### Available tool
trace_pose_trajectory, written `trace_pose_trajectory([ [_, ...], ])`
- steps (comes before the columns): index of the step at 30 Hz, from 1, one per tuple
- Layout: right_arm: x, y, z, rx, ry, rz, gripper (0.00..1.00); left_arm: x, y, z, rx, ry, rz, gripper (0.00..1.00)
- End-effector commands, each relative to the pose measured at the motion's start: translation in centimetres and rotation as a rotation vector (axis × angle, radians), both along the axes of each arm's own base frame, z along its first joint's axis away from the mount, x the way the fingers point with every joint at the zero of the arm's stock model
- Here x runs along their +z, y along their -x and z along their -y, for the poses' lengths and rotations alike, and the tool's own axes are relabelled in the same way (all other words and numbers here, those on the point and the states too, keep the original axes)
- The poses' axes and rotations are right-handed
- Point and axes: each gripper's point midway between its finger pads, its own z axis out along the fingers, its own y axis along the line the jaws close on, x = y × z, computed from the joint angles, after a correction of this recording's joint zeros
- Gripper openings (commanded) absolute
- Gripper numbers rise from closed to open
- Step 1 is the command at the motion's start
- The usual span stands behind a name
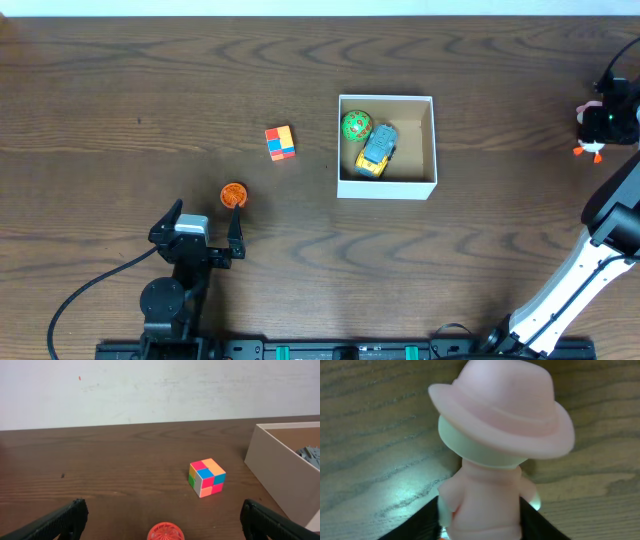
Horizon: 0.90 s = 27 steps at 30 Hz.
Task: Pack container
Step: 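Lower right gripper and grasp the pink duck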
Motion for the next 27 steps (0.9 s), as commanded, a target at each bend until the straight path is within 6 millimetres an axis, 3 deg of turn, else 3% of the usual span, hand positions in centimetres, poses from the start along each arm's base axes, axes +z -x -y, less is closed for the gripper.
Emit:
trace_pose_trajectory([
  [1, -0.6, 0.2, 0.0, -0.025, -0.022, 0.002, 0.4, -1.7, 0.0, 0.1, -0.008, -0.01, -0.037, 0.98],
  [8, 0.3, -1.0, -0.8, -0.046, -0.02, 0.027, 0.38, -1.7, 0.0, 0.1, -0.008, -0.01, -0.037, 0.98],
  [13, 3.2, -3.6, -3.1, -0.005, -0.008, 0.081, 0.38, -1.7, 0.0, 0.1, -0.008, -0.01, -0.037, 0.98],
  [20, 11.4, -7.9, -10.7, 0.11, -0.074, 0.246, 0.3, -1.7, 0.0, 0.1, -0.008, -0.01, -0.036, 0.98],
  [27, 18.8, -7.8, -18.5, 0.221, -0.086, 0.343, 0.24, -1.7, 0.0, 0.1, -0.008, -0.01, -0.037, 0.98],
])
